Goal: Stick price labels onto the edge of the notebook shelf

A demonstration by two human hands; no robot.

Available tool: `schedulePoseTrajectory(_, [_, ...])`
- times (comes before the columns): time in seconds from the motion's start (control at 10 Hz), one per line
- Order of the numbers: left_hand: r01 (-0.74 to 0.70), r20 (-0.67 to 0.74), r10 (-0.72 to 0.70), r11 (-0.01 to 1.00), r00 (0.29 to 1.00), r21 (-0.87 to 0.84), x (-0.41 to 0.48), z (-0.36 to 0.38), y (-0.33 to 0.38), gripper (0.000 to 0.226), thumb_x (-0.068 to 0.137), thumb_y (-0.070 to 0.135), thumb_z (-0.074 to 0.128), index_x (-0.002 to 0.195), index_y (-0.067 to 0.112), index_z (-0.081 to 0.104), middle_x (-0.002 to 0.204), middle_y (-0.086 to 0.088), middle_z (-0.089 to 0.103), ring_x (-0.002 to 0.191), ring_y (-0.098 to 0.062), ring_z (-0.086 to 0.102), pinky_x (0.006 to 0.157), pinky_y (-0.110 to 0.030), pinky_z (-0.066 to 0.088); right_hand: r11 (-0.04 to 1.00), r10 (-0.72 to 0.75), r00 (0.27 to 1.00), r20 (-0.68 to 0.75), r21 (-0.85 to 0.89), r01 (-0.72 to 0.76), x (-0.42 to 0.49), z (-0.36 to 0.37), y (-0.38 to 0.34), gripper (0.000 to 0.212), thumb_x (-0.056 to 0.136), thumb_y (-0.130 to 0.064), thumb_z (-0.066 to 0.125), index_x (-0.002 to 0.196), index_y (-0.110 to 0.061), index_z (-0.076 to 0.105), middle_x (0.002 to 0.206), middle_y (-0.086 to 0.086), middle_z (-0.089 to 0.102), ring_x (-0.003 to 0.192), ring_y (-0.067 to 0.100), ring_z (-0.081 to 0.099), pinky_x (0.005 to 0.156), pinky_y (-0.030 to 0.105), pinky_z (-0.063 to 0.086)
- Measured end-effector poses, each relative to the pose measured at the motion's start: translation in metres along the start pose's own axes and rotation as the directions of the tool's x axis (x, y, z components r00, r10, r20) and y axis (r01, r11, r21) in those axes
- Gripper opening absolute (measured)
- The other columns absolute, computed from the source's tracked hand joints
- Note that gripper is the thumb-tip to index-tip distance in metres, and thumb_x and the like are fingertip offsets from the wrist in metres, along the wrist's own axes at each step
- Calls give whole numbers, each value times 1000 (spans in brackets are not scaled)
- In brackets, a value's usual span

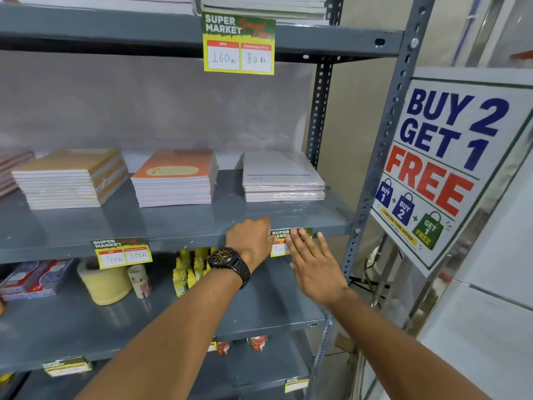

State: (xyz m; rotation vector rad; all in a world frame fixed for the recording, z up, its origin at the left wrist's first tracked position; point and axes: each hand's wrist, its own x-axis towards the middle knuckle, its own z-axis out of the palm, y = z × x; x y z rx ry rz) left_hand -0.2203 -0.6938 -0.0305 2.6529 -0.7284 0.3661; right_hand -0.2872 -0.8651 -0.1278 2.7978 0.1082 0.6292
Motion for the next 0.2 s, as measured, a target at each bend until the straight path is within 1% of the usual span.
schedulePoseTrajectory(0.1, [-71, -8, 71, 997, 997, 17, -8, -7, -5, 14, 90, 35, 50, 88, 23, 54, 89, -1, 70, 80, -32, 63, 67, -39, 52, 993, 28, 998, -53, 118, -21, -1, -21, -2, 59, 94, -23, 45, 149, -13, 24, 159, 6, 21, 147, 24, 19, 117, 48, 10])
schedulePoseTrajectory(0.2, [-221, 11, 221, 972, 975, 80, -17, -13, -15, 14, 93, 36, 45, 92, 25, 53, 94, 3, 68, 83, -29, 62, 64, -38, 48, 956, 70, 986, -148, 292, -24, 6, -39, -2, 61, 88, -13, 51, 146, -14, 32, 156, 5, 30, 145, 21, 23, 119, 41, 13])
